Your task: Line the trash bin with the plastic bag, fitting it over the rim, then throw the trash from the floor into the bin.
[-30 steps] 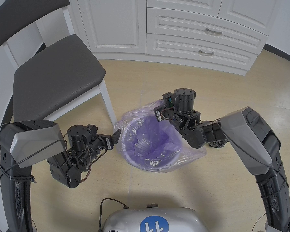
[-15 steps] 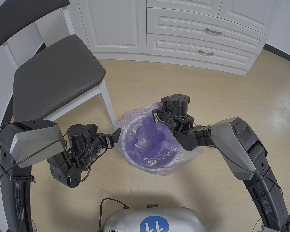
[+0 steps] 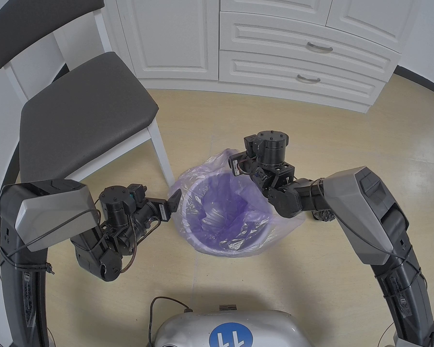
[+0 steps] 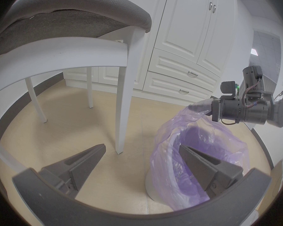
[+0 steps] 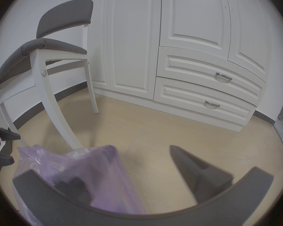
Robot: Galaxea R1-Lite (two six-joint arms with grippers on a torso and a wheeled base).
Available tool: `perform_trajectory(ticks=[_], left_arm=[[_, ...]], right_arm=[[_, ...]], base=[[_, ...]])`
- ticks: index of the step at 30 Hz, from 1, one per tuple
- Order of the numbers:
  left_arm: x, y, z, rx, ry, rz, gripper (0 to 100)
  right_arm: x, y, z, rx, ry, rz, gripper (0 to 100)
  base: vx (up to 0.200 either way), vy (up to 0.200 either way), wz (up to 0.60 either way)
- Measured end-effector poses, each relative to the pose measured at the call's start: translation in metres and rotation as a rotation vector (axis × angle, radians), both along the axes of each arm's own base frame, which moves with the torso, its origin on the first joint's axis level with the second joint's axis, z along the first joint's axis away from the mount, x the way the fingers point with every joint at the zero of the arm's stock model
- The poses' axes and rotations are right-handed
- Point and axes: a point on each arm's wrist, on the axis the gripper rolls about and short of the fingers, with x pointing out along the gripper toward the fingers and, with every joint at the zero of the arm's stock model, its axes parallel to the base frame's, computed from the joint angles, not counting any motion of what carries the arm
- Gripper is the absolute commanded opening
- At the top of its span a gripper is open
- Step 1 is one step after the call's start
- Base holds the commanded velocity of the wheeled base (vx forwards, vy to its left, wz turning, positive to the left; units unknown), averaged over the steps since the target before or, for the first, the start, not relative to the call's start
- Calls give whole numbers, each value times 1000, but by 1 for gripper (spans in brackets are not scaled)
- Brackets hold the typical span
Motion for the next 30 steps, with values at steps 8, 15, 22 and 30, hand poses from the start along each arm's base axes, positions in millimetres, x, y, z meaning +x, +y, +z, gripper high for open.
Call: perform_trajectory(ticks=[8,15,22,30], left_arm=[[-1,0,-1,2,5,-1,100],[-3,-1,-2,4,10,-4,100],[-5,-4,-3,9,19,-14,100],[-1,-10,-2,14,26,-32,100]], right_arm=[[-33,-7,11,-131,117,24,100],[-75,-17,29,-252,246,64,100],[-108,-25,57,-258,263,86,100],[-135,-42,47,-165,239,51,100]], base=[[0,0,0],[0,0,0],[0,0,0],[0,0,0]])
